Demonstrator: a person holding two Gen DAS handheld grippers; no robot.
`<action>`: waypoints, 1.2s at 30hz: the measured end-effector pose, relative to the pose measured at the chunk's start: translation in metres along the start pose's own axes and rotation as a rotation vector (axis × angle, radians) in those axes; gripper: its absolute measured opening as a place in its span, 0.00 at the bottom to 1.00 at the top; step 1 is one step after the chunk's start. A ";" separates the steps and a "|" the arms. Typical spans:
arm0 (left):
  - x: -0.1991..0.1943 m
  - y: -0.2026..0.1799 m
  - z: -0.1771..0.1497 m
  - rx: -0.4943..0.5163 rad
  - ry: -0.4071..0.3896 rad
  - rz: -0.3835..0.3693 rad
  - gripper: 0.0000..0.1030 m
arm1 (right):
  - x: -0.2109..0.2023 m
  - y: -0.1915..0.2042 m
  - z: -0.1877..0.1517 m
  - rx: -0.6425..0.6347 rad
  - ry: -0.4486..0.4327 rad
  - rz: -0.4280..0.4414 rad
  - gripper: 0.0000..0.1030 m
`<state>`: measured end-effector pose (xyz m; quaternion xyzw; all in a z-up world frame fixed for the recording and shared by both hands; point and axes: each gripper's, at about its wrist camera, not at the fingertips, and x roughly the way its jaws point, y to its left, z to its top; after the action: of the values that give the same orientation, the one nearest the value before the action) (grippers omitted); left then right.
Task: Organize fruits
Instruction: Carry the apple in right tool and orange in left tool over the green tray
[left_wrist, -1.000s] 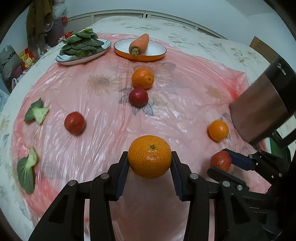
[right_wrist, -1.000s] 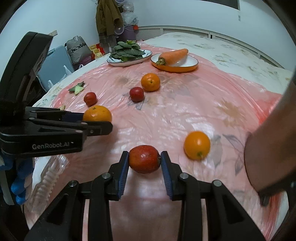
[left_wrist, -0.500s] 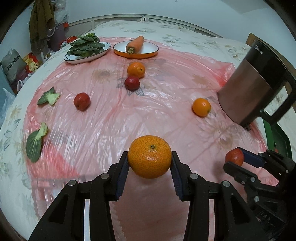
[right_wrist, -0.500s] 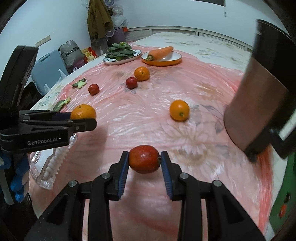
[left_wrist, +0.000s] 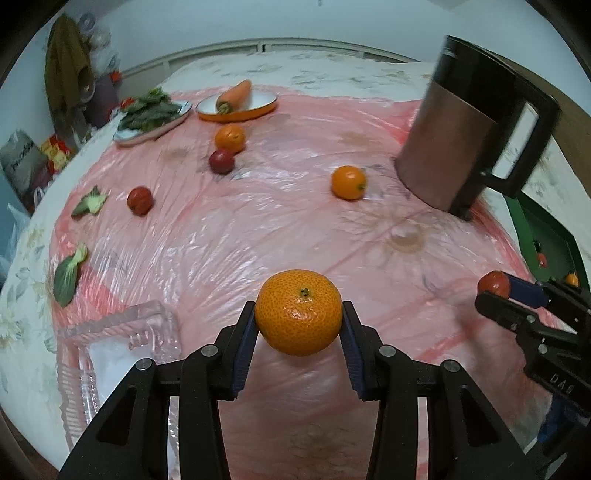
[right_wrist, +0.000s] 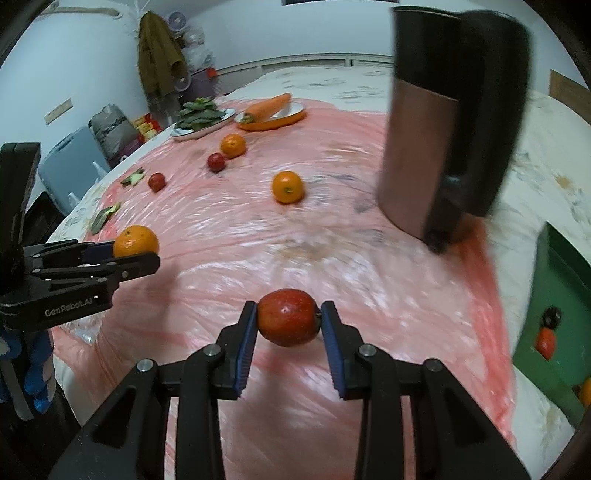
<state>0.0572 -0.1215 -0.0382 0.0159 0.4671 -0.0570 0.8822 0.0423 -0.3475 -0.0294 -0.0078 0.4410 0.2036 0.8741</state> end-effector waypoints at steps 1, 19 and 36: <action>-0.002 -0.005 -0.001 0.012 -0.008 0.006 0.37 | -0.004 -0.005 -0.003 0.009 -0.004 -0.007 0.28; -0.006 -0.072 -0.001 0.146 -0.056 0.031 0.37 | -0.046 -0.073 -0.030 0.147 -0.076 -0.083 0.28; -0.003 -0.150 0.010 0.246 -0.070 -0.042 0.37 | -0.089 -0.156 -0.055 0.267 -0.138 -0.201 0.28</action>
<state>0.0464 -0.2705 -0.0261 0.1123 0.4258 -0.1326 0.8879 0.0095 -0.5318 -0.0197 0.0781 0.3999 0.0550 0.9116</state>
